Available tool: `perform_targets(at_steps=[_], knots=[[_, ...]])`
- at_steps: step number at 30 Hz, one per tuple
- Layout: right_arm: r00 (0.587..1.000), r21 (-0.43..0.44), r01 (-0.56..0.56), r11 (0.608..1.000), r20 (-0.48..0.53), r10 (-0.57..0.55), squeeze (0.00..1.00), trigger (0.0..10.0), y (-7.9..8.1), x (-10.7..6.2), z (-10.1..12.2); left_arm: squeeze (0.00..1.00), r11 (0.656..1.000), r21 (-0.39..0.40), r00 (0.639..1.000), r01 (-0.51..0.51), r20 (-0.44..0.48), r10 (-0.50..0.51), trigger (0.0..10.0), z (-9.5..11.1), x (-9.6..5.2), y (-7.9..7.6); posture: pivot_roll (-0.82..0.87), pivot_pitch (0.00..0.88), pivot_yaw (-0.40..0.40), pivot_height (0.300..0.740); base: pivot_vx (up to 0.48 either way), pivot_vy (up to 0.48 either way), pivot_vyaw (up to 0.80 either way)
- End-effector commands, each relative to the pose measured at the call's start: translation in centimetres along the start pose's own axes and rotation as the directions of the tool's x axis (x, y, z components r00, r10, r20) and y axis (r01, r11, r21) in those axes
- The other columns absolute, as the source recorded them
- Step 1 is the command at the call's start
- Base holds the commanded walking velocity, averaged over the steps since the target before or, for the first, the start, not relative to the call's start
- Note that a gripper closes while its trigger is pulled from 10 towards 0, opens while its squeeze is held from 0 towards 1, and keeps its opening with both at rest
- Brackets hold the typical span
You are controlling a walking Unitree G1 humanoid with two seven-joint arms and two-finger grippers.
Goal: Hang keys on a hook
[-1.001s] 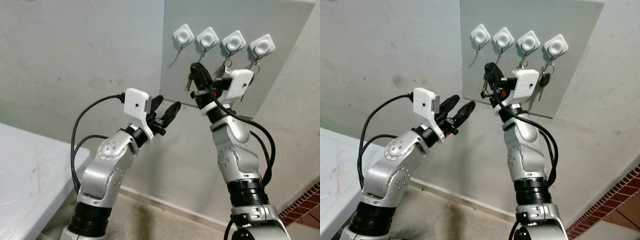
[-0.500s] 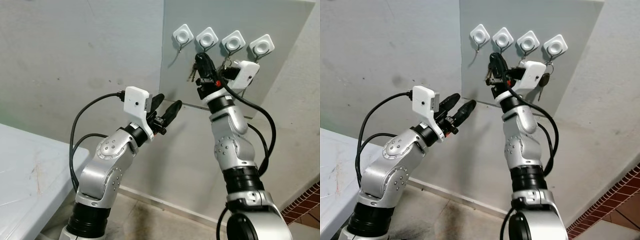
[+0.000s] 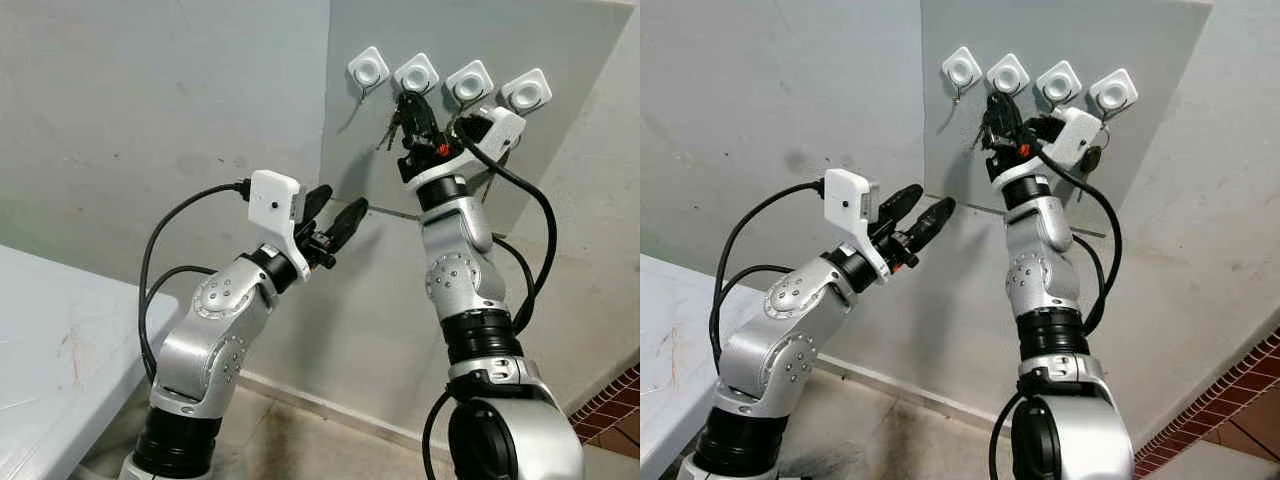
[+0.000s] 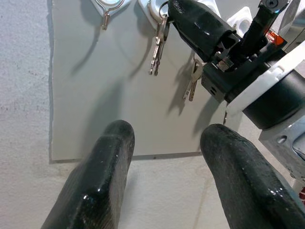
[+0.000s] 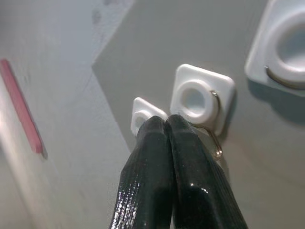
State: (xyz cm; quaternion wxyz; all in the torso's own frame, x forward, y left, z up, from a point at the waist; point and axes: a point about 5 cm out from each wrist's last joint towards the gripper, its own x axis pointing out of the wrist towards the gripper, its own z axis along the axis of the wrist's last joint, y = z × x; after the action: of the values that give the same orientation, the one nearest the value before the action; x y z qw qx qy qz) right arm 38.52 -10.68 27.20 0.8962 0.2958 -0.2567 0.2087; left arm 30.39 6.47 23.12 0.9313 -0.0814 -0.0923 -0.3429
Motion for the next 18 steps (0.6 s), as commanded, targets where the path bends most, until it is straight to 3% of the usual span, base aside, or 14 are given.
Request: perform_targets(at_steps=[1,18], knots=[[1.0,0.032,-0.003,0.999,0.008,0.003,0.0,10.0,0.3,0.4,0.1,0.0,1.0,0.001,1.0,0.004,0.007,-0.004,10.0,0.3,-0.1,-0.2,0.04,0.002,-0.04,0.74,0.0,0.0,0.0],[0.993,0.232,0.121,0.965,-0.024,-0.119,0.0,10.0,-0.7,-1.2,-1.9,0.0,1.0,-0.013,1.0,-0.005,0.002,0.005,10.0,0.3,-0.3,-0.2,0.04,0.013,-0.039,0.74,0.0,0.0,0.0]])
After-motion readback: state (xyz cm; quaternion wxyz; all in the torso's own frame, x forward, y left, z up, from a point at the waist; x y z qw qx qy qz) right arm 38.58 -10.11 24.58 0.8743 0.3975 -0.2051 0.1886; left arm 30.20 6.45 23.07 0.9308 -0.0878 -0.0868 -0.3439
